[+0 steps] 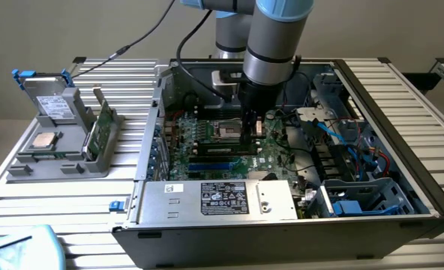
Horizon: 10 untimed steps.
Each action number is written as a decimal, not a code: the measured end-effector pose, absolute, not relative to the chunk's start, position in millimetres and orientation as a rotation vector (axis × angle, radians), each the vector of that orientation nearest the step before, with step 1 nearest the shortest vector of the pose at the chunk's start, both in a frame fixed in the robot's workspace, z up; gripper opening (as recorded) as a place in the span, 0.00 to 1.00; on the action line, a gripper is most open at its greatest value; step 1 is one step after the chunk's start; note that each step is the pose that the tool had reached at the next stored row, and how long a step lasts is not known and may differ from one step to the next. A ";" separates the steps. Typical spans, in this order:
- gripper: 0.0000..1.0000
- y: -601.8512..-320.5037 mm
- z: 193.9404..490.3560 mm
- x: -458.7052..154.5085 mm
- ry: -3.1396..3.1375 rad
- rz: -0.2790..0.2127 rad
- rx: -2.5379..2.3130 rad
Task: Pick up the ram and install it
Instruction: 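Press down the ram until it locks into place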
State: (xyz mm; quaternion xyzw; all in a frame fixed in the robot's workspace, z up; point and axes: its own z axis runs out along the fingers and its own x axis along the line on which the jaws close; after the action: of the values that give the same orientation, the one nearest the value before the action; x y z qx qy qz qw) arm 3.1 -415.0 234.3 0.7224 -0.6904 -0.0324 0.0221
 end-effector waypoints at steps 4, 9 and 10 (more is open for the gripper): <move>0.11 -415.0 231.0 3.1 -2.139 -0.100 2.238; 0.11 -415.0 226.6 3.1 -2.139 -0.100 2.237; 0.11 -415.0 226.0 3.1 -2.139 -0.100 2.237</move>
State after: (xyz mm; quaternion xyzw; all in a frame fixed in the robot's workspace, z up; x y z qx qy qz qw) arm 3.1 -415.0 226.0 0.7223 -0.6905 -0.0323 0.0225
